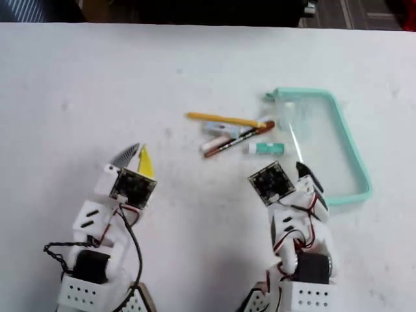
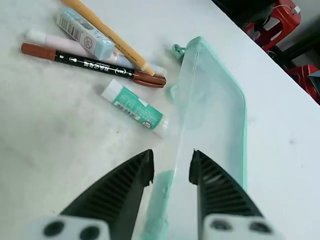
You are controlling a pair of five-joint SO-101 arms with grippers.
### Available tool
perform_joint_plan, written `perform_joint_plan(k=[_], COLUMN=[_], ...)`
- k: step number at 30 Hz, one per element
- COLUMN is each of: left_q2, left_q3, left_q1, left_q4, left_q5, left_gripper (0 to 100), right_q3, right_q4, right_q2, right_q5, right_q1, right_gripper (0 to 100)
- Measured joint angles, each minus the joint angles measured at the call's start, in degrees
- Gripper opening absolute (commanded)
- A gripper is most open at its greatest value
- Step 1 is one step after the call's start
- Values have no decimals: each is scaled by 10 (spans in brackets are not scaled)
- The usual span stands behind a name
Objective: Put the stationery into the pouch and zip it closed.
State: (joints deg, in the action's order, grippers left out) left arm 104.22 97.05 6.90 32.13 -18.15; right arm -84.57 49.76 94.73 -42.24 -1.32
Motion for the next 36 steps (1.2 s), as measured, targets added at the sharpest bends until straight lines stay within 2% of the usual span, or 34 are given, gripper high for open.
perform_joint_plan(k=[3, 7, 12, 14, 19, 27, 36], left_q2=[0, 0, 0, 0, 0, 0, 0], left_q3=[0, 0, 0, 0, 0, 0, 0], left_q1=[0, 0, 0, 0, 19, 38, 38], left_q4=[0, 0, 1, 1, 1, 1, 1], left_q5=[0, 0, 0, 0, 0, 0, 0], left_gripper=[64, 64, 64, 64, 64, 64, 64], right_q3=[70, 206, 292, 300, 360, 504, 578], right_q4=[14, 84, 124, 106, 54, 31, -144], right_q2=[-101, -258, -388, -418, -512, -775, -903], right_q5=[13, 63, 62, 59, 62, 88, 88], right_q1=[-16, -13, 37, 48, 49, 47, 19], right_gripper=[123, 124, 164, 194, 197, 198, 194])
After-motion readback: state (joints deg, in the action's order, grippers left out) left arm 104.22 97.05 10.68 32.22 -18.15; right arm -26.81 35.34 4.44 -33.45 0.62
